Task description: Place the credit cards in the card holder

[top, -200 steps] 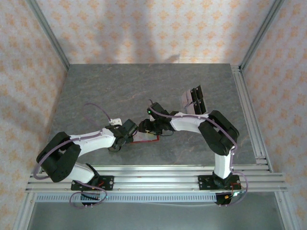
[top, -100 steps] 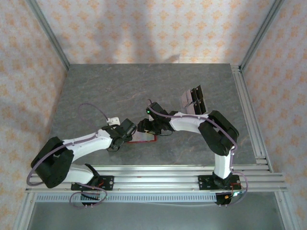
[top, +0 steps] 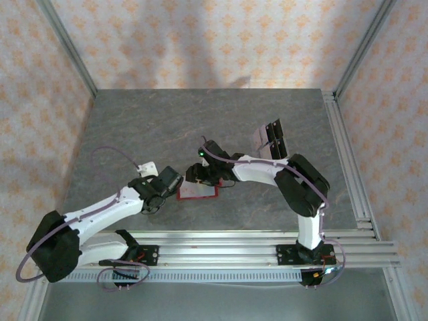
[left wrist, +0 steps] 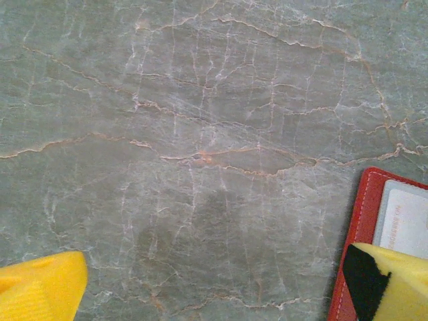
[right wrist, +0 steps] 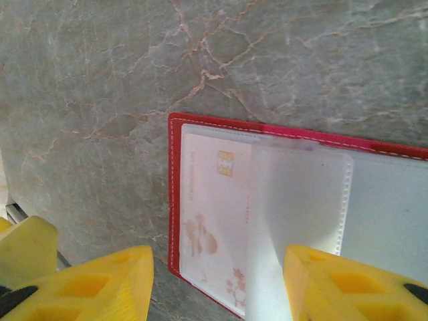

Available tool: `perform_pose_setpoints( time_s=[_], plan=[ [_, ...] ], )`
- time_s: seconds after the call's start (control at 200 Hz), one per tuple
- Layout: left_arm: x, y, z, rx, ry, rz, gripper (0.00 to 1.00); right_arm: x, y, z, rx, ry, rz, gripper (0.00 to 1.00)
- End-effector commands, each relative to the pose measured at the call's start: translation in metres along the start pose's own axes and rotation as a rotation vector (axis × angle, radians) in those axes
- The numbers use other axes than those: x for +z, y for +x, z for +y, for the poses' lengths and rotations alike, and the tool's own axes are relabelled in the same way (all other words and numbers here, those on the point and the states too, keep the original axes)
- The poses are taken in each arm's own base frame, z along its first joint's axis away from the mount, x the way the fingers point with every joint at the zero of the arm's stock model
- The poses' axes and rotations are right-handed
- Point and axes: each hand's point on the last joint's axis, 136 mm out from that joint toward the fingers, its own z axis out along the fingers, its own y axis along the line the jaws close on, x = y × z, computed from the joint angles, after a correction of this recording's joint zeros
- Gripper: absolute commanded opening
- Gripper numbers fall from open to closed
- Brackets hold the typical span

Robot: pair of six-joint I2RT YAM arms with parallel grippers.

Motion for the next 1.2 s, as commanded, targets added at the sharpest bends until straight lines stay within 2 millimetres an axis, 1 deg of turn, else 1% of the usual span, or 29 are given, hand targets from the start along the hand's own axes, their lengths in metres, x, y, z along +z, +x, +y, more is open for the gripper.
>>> perform_pose_setpoints(
  time_s=[0.0,0.29,0.52,0.706,0.911,1.046,1.191],
  plan=[
    [-0.006,-0.008,0.014,-0.008,-0.051,-0.042,1.00,0.006,0.000,0.011,-0.003,-0.009,0.015,0.54],
    [-0.012,-0.011,0.017,-0.035,-0.028,-0.053,1.00,0.020,0.001,0.027,-0.020,-0.017,0.038,0.54],
    [-0.021,-0.018,0.022,-0.059,-0.008,-0.078,1.00,0.032,0.006,0.040,-0.036,-0.023,0.062,0.54],
    [-0.028,-0.022,0.024,-0.083,0.008,-0.090,1.00,0.042,0.012,0.062,-0.066,-0.041,0.087,0.54],
    [-0.035,-0.027,0.025,-0.117,0.039,-0.106,1.00,0.053,0.022,0.091,-0.116,-0.060,0.124,0.54],
    [-0.041,-0.031,0.027,-0.141,0.061,-0.123,1.00,0.051,0.023,0.113,-0.143,-0.091,0.132,0.54],
    [-0.046,-0.035,0.030,-0.167,0.078,-0.140,1.00,0.036,0.015,0.128,-0.177,-0.100,0.101,0.54]
  ],
)
